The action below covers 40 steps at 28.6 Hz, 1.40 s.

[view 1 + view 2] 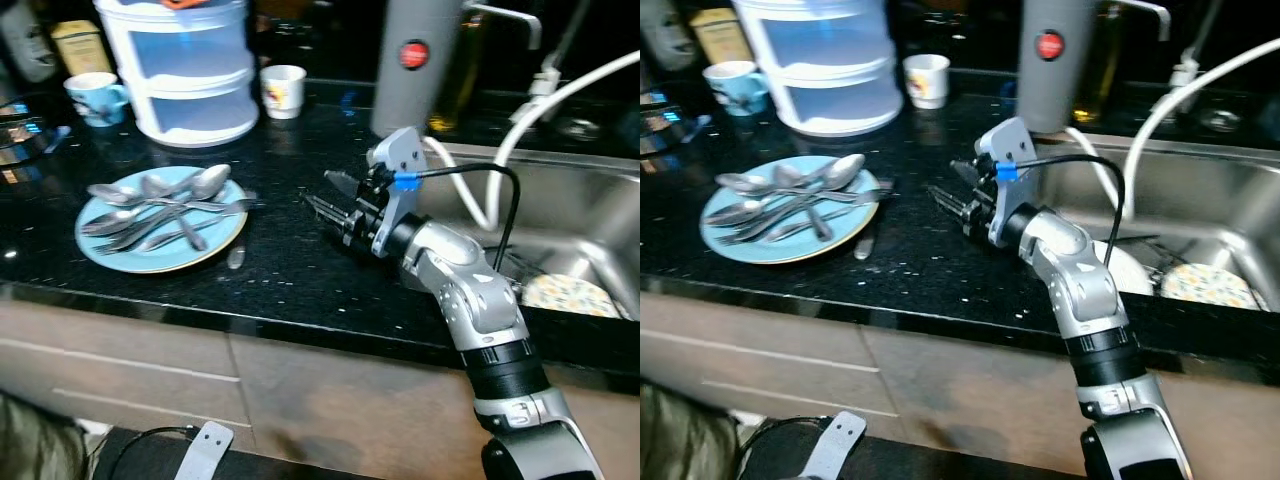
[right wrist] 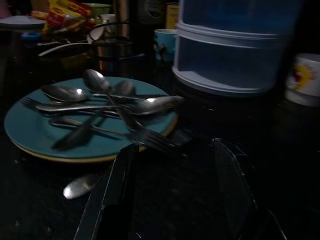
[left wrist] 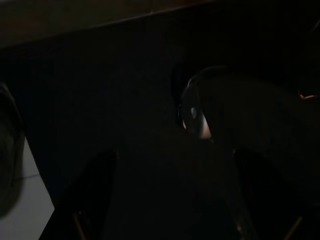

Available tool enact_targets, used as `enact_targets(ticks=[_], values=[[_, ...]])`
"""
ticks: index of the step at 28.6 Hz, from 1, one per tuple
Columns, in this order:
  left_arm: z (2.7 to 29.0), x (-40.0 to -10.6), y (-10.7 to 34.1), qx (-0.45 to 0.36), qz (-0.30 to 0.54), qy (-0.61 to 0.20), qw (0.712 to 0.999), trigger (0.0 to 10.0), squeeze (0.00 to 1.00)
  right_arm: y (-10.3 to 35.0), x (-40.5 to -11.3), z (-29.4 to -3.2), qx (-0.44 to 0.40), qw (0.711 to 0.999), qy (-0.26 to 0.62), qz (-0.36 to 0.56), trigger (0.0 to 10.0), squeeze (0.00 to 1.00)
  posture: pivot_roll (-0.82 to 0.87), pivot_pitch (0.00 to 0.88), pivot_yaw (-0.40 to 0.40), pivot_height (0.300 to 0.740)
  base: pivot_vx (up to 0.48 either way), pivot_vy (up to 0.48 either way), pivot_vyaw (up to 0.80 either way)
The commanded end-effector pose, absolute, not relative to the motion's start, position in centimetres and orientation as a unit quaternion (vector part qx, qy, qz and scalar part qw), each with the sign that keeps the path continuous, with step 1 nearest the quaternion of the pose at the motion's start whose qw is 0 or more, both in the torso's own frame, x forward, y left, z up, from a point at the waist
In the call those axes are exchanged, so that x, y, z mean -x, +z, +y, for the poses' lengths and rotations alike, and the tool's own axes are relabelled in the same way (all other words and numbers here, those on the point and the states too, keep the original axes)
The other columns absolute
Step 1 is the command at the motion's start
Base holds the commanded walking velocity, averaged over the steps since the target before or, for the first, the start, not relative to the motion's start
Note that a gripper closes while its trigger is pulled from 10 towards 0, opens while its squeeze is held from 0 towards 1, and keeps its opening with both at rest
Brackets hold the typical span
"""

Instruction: Kitchen organization

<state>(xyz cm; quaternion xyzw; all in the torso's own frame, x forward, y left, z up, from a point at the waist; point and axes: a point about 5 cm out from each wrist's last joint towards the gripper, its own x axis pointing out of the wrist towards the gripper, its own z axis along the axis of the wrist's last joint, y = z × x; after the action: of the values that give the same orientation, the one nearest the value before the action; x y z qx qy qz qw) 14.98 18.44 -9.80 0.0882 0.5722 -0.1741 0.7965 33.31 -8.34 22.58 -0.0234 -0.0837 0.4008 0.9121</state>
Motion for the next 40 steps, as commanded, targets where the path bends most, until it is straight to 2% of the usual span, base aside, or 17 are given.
enact_targets(ticks=[1, 20, 24, 30, 34, 40], values=[[18.8, -14.4, -10.0, -0.092, 0.583, -0.173, 0.788, 10.0, 0.00, 22.6, -33.0, -7.8, 0.026, 0.908, 0.410, -0.081, 10.0, 0.00, -0.03, 0.000, -0.027, 0.740, 0.000, 0.000, 0.80], [18.8, -14.4, -10.0, -0.098, 0.583, -0.174, 0.788, 10.0, 0.00, 23.7, -31.9, -5.9, 0.003, 0.889, 0.448, -0.097, 10.0, 0.00, -0.03, 0.000, -0.029, 0.740, 0.000, 0.000, 0.80], [18.8, -14.3, -10.0, -0.100, 0.583, -0.175, 0.787, 10.0, 0.00, 23.8, -32.1, -5.6, 0.015, 0.894, 0.438, -0.093, 10.0, 0.00, -0.03, 0.000, -0.029, 0.740, 0.000, 0.000, 0.80], [18.8, -14.3, -10.0, -0.099, 0.583, -0.176, 0.787, 10.0, 0.00, 23.3, -33.2, -6.0, 0.042, 0.920, 0.385, -0.067, 10.0, 0.00, -0.03, 0.000, -0.028, 0.740, 0.000, 0.000, 0.00], [18.8, -14.3, -10.0, -0.101, 0.582, -0.178, 0.787, 10.0, 0.00, 23.2, -33.2, -6.1, 0.050, 0.921, 0.381, -0.063, 10.0, 0.00, -0.03, 0.000, -0.028, 0.740, 0.000, 0.000, 0.00], [18.8, -14.3, -10.0, -0.101, 0.583, -0.179, 0.786, 10.0, 0.00, 23.3, -33.5, -6.3, 0.052, 0.927, 0.367, -0.061, 10.0, 0.00, -0.03, 0.000, -0.026, 0.740, 0.333, 0.000, 0.00]])
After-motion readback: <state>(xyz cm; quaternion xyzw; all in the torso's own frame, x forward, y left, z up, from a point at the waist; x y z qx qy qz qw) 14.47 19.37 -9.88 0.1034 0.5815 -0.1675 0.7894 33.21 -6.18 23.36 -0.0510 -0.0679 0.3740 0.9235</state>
